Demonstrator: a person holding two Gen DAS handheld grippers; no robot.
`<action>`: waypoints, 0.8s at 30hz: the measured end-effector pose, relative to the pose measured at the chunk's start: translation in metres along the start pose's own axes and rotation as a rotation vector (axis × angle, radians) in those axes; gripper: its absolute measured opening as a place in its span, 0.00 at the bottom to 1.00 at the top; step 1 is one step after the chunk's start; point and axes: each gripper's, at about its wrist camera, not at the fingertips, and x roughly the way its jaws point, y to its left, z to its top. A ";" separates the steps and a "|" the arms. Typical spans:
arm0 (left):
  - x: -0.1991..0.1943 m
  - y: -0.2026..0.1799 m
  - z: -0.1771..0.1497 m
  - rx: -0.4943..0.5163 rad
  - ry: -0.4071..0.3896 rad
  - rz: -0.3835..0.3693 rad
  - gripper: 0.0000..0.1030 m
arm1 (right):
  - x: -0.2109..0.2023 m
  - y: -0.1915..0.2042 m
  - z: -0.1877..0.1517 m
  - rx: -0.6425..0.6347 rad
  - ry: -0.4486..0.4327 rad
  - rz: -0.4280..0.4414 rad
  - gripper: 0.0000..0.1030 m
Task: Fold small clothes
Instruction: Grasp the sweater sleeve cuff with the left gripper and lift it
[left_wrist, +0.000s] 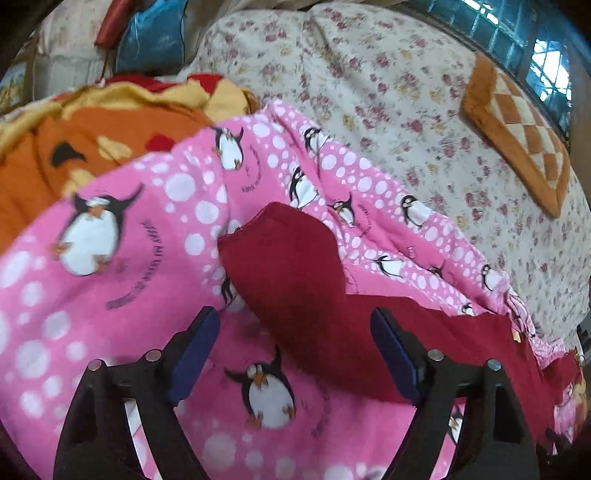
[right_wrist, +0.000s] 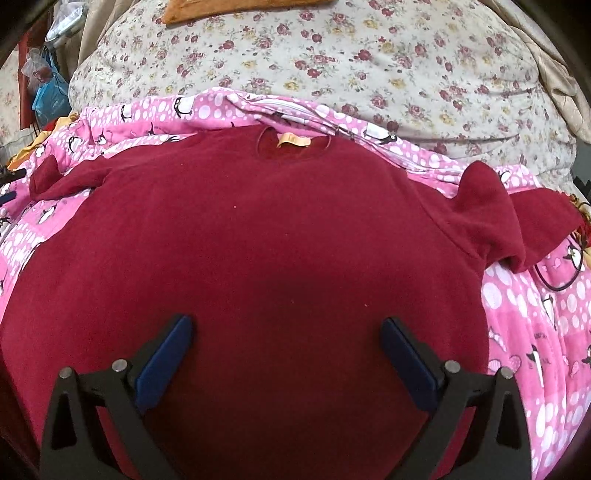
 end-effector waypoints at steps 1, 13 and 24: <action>0.007 0.001 0.002 -0.004 0.001 0.004 0.62 | 0.000 0.000 0.000 0.001 0.001 0.002 1.00; -0.010 0.009 0.028 -0.114 -0.073 0.153 0.00 | 0.001 -0.001 0.001 0.005 0.005 0.012 1.00; -0.064 -0.176 0.006 0.187 -0.170 -0.105 0.00 | 0.001 -0.001 -0.001 0.009 0.007 0.025 1.00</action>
